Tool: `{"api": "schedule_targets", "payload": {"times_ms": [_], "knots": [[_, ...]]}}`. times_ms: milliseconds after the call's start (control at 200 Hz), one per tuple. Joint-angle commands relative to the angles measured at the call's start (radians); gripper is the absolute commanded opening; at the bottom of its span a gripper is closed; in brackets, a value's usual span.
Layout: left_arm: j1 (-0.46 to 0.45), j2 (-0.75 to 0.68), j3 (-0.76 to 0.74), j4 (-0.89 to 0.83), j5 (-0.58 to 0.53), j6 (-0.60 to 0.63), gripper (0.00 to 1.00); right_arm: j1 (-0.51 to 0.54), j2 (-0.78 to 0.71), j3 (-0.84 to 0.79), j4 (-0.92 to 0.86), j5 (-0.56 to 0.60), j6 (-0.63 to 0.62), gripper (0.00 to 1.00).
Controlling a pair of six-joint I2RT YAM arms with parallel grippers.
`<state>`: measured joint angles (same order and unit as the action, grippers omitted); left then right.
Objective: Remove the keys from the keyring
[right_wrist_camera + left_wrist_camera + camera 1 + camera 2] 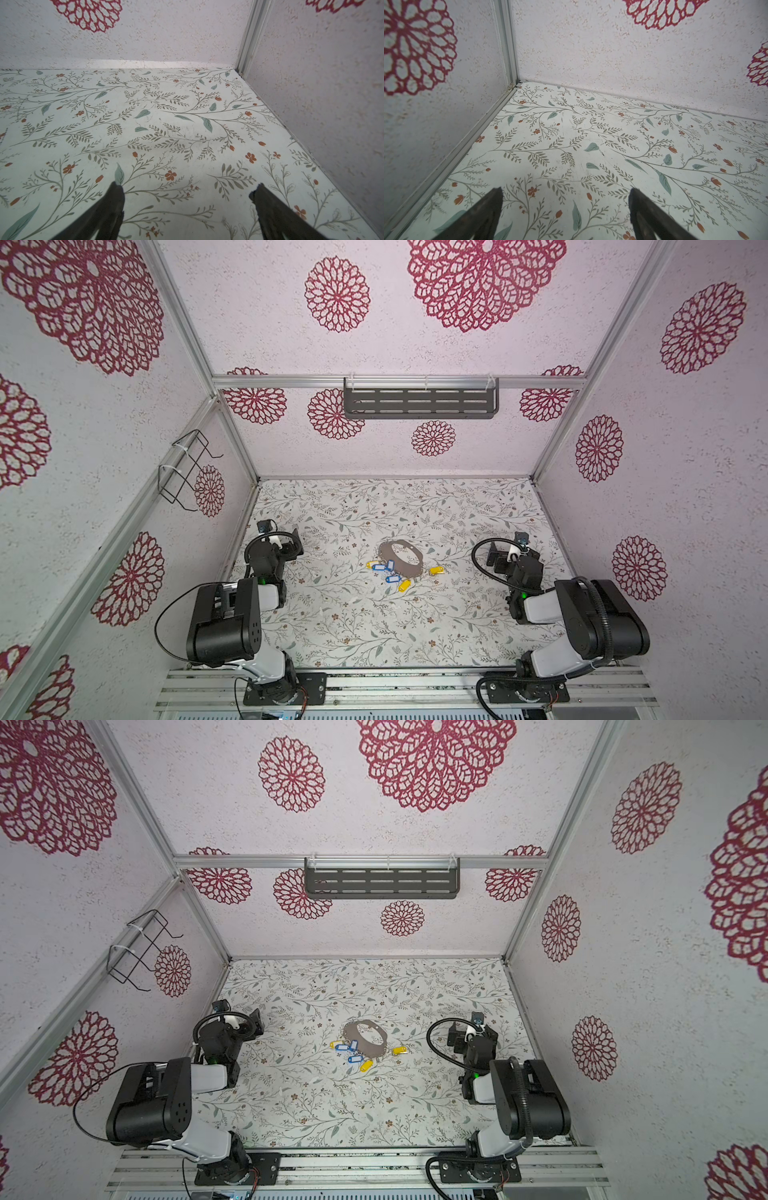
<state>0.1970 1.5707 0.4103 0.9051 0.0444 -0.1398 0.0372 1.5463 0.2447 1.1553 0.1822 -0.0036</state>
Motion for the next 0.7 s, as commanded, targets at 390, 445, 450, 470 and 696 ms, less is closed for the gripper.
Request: {"api": "schedule_targets", "payload": {"times_ms": [390, 445, 450, 470, 696], "knots": [[-0.002, -0.012, -0.007, 0.023, 0.014, 0.003, 0.97, 0.016, -0.009, 0.001, 0.067, 0.037, 0.002, 0.99], [-0.002, -0.012, -0.008, 0.022, 0.014, 0.004, 0.97, 0.015, -0.009, 0.001, 0.066, 0.037, 0.002, 0.99], [-0.002, -0.012, -0.008, 0.023, 0.014, 0.004, 0.97, 0.014, -0.009, 0.002, 0.066, 0.037, 0.002, 0.99], [-0.001, -0.012, -0.007, 0.023, 0.013, 0.003, 0.97, 0.015, -0.009, 0.001, 0.065, 0.037, 0.002, 0.99], [-0.001, -0.012, -0.008, 0.023, 0.012, 0.003, 0.97, 0.026, -0.011, -0.011, 0.09, 0.079, -0.004, 0.99]]}}
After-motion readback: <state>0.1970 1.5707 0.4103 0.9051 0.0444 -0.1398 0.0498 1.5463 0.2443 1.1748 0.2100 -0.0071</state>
